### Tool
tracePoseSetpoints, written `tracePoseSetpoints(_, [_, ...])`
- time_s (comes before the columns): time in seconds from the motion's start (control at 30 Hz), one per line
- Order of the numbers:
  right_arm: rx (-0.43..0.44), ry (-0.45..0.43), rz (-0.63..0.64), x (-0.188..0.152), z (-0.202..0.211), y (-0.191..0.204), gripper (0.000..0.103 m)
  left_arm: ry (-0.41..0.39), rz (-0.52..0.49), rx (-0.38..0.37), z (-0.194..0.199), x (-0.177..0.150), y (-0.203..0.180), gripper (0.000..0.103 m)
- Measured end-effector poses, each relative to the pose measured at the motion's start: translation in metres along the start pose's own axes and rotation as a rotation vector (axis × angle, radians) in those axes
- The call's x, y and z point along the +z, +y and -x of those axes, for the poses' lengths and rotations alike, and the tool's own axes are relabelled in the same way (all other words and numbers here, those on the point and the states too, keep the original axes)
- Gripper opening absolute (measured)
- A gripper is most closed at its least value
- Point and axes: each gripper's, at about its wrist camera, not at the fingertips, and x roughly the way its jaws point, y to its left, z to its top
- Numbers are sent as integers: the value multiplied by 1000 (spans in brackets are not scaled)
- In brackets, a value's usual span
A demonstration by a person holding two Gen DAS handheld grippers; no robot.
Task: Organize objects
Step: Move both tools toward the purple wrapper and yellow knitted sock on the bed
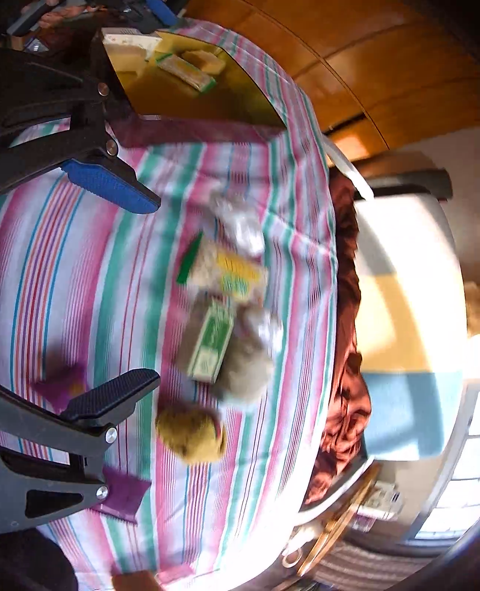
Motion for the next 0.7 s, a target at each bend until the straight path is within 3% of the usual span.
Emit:
tracePoseSetpoints(0.13, [-118, -61, -255, 3, 13, -90, 88, 41, -104, -71, -21, 1, -43, 87])
tracePoseSetpoints(0.2, [-39, -70, -471, -6, 11, -135, 90, 68, -156, -108, -34, 0, -65, 87])
tracePoseSetpoints(0.3, [63, -117, -653, -18, 12, -173, 91, 100, -241, -163, -50, -2, -100, 86])
tracePoseSetpoints(0.4, [94, -168, -701, -22, 17, -180, 91, 122, -315, -238, -64, -3, -135, 85])
tracePoseSetpoints(0.7, [193, -173, -718, -23, 14, -179, 91, 143, -544, -455, -95, -5, -243, 74])
